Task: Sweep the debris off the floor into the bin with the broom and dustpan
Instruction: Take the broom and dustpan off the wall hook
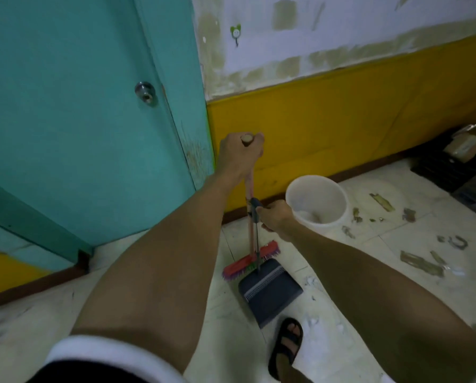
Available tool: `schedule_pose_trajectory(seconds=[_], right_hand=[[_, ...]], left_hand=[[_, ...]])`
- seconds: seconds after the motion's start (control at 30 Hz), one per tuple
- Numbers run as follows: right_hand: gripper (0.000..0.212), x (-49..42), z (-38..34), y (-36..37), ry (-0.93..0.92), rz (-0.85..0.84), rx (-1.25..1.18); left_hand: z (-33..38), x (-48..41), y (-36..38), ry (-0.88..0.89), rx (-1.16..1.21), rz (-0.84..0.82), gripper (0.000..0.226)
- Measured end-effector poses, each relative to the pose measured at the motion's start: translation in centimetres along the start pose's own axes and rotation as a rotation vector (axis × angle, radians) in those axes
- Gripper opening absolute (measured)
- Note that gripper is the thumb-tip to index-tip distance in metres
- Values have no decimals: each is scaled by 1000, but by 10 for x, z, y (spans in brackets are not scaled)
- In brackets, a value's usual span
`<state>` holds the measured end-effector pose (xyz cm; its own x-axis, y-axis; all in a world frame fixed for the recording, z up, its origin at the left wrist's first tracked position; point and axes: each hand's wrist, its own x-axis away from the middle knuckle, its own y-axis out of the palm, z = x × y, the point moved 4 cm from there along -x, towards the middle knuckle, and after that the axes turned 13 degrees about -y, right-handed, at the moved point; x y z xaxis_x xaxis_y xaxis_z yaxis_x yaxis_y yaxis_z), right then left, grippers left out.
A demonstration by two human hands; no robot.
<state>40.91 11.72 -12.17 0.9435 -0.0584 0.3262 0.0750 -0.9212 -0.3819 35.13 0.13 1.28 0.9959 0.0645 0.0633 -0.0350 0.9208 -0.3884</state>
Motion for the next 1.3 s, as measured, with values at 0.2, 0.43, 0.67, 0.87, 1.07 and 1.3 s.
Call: schedule_pose_trajectory(seconds=[0.2, 0.43, 0.67, 0.87, 1.07, 1.3], right_hand=[[33, 75, 29, 4, 36, -44, 11], [32, 129, 97, 25, 26, -158, 170], [25, 163, 177, 35, 39, -240, 203], [26, 184, 187, 43, 9, -225, 157], [30, 191, 189, 44, 24, -166, 103], [35, 188, 192, 34, 8, -108, 120]], left_hand=[[-14, 74, 7, -91, 136, -61, 48], [-69, 147, 30, -301, 265, 122, 46], [-107, 206, 59, -410, 267, 195, 34], [-115, 218, 57, -396, 266, 224, 44], [-116, 208, 63, -341, 248, 188, 47], [-108, 198, 79, -289, 213, 112, 48]])
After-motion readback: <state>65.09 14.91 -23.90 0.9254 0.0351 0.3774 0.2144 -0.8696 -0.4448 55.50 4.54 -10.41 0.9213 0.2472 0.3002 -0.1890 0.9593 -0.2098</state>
